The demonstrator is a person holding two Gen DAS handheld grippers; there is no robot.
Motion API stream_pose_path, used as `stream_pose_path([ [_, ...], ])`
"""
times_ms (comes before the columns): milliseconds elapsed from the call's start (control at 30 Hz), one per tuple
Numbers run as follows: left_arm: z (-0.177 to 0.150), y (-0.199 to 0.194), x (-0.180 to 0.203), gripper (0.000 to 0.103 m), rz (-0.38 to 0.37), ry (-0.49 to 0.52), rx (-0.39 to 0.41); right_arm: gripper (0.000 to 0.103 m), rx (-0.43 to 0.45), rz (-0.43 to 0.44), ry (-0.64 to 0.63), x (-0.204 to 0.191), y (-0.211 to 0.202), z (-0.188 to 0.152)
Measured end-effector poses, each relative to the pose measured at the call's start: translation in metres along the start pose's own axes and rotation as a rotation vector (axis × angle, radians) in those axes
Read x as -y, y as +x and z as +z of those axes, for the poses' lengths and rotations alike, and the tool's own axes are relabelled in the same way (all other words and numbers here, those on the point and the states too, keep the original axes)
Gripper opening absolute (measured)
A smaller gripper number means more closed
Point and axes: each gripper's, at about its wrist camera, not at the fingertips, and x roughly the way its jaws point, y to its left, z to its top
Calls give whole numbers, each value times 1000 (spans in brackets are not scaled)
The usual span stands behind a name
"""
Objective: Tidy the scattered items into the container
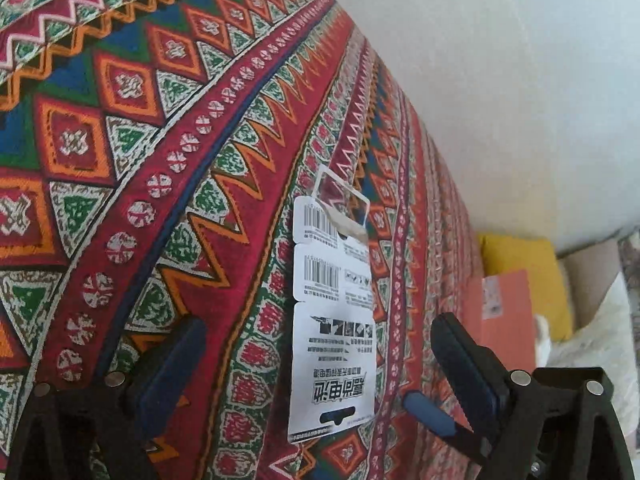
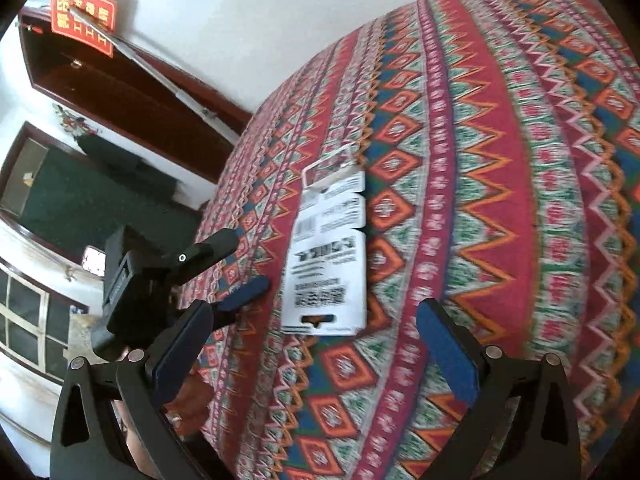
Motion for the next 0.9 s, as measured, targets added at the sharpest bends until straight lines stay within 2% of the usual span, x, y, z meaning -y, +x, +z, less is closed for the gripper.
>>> stream_pose_path([
  [167, -3, 8, 16, 98, 68, 85, 16, 103, -14, -11, 59, 9, 9, 0],
  [267, -7, 18, 25, 102, 115, 150, 27, 103, -16, 14, 99, 22, 11, 0],
  [333, -11, 28, 35, 102, 174, 209, 30, 103, -29, 22, 90, 26, 14, 2],
  [367, -11, 36, 43, 102, 232, 246, 26, 103, -41, 10, 71, 23, 16, 2],
  [400, -11, 44, 52, 102, 294, 285, 20, 103, -53, -10, 42, 19, 17, 1],
  [500, -15, 73, 76, 102, 486, 398, -20, 103, -123, -146, -130, -3, 17, -13],
  [567, -21, 90, 85, 102, 585, 485, -38, 103, -166, -269, -283, -17, 14, -30],
  [633, -29, 107, 93, 102, 662, 579, -30, 103, -188, -333, -398, -25, 9, -43],
  [667, -33, 110, 95, 95, 676, 612, 2, 103, -191, -338, -418, -26, 6, -46],
  [733, -37, 107, 96, 84, 664, 612, 50, 103, -196, -339, -409, -21, 0, -47],
  [833, -41, 93, 98, 81, 599, 550, 42, 103, -179, -362, -383, -11, -15, -44],
  [900, -49, 81, 99, 81, 571, 551, 45, 103, -158, -374, -393, -7, -33, -43],
])
